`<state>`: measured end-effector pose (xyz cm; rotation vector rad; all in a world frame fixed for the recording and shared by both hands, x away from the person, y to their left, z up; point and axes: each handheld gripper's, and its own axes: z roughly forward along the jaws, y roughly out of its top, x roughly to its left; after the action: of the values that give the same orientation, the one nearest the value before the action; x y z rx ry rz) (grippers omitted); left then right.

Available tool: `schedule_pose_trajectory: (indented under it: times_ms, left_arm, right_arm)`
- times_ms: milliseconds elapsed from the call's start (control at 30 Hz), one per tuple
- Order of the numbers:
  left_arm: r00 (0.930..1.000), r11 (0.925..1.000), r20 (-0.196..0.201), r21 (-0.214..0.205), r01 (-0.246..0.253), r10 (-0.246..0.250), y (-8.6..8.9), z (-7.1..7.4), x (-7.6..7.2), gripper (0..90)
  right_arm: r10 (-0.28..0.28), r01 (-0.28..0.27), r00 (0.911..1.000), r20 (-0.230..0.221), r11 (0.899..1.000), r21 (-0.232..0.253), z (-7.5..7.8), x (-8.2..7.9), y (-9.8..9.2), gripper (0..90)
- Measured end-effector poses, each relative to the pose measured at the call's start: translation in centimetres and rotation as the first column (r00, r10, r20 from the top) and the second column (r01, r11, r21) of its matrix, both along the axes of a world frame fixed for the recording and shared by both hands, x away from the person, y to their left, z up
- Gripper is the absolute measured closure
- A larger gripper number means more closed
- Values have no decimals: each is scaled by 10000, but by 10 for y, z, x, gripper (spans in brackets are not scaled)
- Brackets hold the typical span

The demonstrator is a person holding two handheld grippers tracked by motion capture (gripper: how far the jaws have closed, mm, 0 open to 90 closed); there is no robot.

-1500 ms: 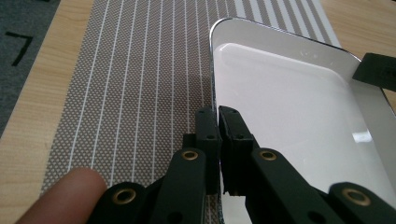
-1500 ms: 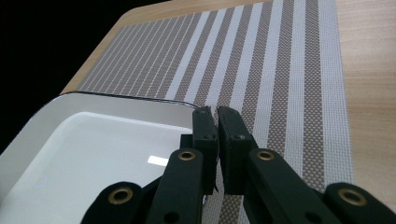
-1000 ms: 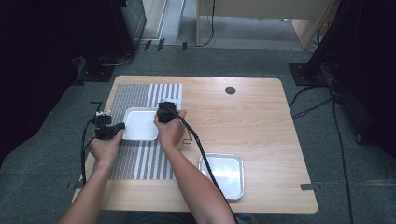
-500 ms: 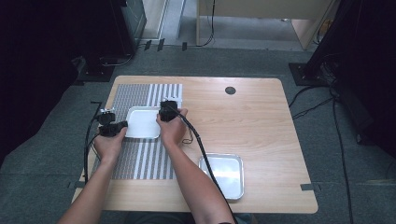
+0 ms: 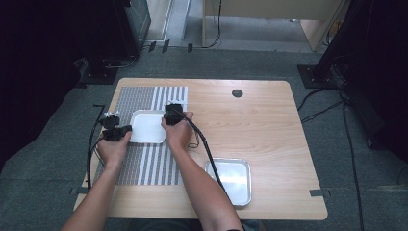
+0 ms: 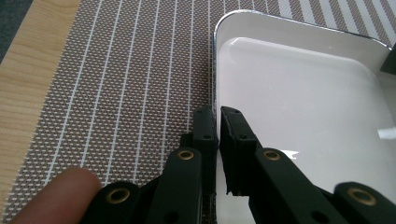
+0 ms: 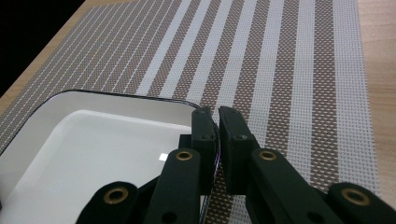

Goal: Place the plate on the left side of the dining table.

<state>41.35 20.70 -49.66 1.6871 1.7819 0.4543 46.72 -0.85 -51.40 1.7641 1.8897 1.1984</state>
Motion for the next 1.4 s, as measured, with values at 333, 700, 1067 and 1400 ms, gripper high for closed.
schedule_pose_trajectory:
  times_ms: [333,700,1067,1400]
  left_arm:
    - [10000,10000,-12,-59,59,-59,1,1,-2,815]
    - [9999,9995,13,-290,-113,113,5,6,-6,544]
    - [9998,9957,164,-923,126,-111,7,18,-20,297]
    - [9931,9911,1033,-1154,666,-547,3,33,-39,195]
  right_arm:
    - [224,-224,9997,89,9997,6,0,-1,2,812]
    - [431,-429,9989,180,9990,-114,3,1,-11,643]
    - [501,-508,9915,1203,9987,29,28,-11,-30,556]
    - [1132,-1062,9819,1521,9929,-531,39,-25,-57,412]
